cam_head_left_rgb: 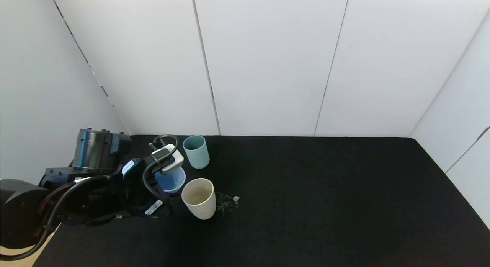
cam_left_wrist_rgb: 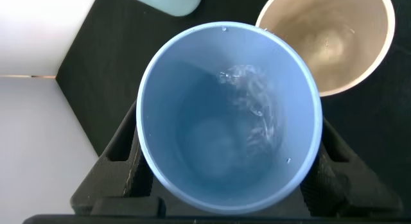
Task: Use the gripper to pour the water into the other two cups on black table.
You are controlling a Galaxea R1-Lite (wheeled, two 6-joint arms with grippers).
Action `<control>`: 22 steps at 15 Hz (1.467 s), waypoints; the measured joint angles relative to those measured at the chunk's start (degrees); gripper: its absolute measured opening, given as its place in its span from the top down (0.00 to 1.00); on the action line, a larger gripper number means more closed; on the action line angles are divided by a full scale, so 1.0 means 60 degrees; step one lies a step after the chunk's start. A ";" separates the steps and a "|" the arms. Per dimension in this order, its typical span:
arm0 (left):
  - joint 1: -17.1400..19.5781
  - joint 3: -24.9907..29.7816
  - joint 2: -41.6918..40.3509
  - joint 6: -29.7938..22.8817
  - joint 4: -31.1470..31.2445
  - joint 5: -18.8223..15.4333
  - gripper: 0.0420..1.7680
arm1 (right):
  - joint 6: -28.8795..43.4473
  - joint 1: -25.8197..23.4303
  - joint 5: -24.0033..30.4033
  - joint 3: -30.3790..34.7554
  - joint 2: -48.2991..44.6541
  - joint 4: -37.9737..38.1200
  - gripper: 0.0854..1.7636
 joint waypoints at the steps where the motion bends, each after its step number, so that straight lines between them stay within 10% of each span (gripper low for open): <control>1: -0.0006 0.0033 0.0000 0.0030 0.0010 0.0008 0.30 | -0.0002 0.0000 0.0000 0.0000 0.0000 0.0000 0.03; 22: -0.0652 -0.0516 0.0394 0.2528 0.0167 0.1745 0.30 | 0.0000 0.0000 0.0000 0.0000 0.0000 0.0000 0.03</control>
